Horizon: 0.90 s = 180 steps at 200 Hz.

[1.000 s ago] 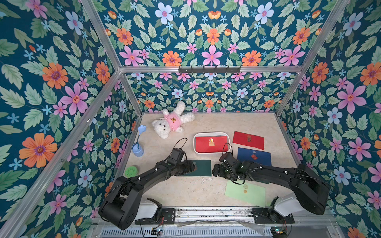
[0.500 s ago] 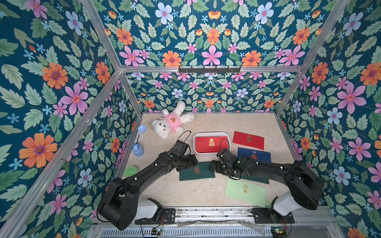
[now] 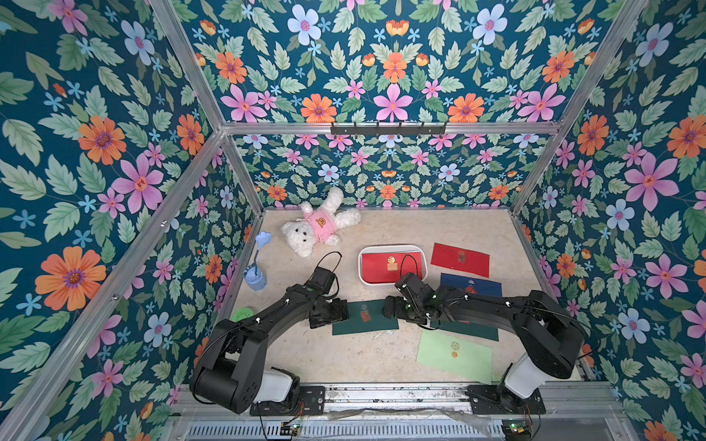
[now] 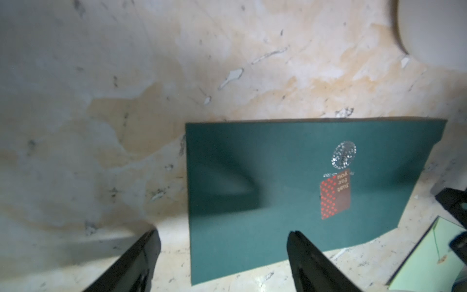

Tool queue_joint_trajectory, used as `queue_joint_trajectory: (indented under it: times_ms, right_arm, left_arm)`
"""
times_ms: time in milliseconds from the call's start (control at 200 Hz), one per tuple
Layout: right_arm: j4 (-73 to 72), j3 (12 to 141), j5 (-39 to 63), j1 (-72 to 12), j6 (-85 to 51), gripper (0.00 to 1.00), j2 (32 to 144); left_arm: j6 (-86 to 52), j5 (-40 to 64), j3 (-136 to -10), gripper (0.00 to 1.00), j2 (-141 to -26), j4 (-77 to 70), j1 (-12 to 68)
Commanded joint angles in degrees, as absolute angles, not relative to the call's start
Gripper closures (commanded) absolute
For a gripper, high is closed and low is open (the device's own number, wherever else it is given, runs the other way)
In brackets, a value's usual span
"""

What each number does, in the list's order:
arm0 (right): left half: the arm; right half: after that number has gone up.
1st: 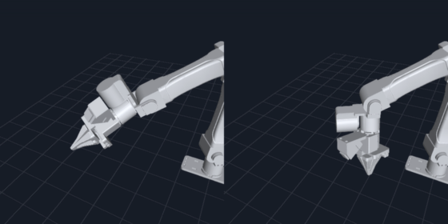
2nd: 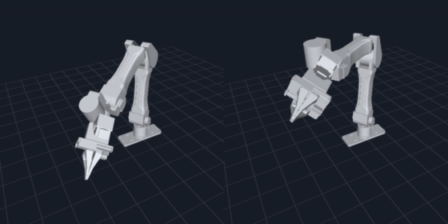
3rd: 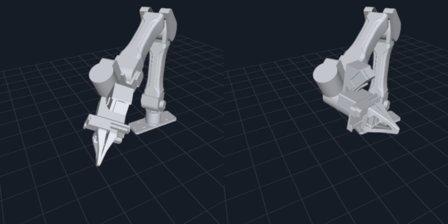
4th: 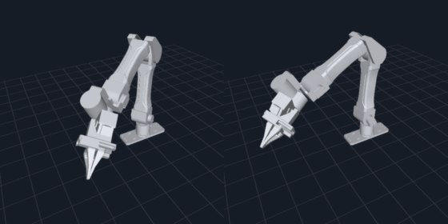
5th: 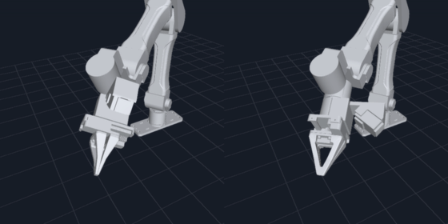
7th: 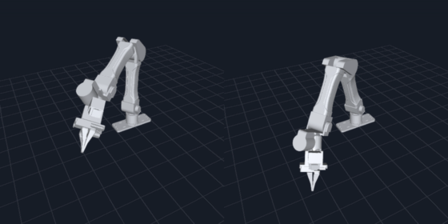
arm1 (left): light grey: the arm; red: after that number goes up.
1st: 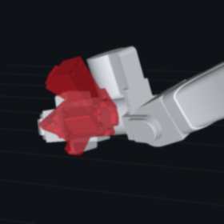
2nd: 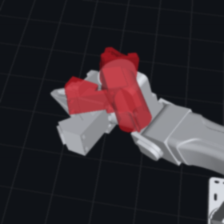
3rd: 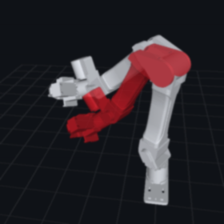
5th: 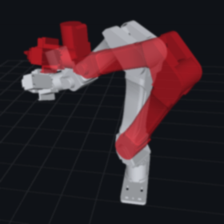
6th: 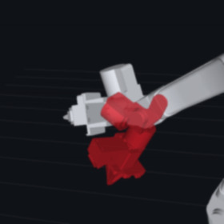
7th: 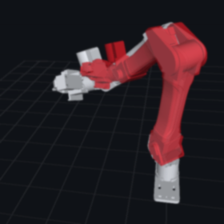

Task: Put the sealed envelopes into the storage box
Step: Pick up the envelope from the center of the board.

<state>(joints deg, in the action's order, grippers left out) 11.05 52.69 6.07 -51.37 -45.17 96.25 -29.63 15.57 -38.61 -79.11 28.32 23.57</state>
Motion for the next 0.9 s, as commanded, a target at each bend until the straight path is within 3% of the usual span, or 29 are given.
queue_joint_trajectory:
  times_ms: [0,895]
  right_arm:
    - [9.81,53.32,7.85,-51.37,-44.45,0.01,97.77]
    - [8.79,57.14,11.07,-53.78,-44.59,0.01,103.50]
  left_arm:
    - [-27.89,19.12,-37.63,0.15,-79.45,26.91,23.58]
    - [-28.27,24.75,-37.69,0.15,-80.86,22.96,26.73]
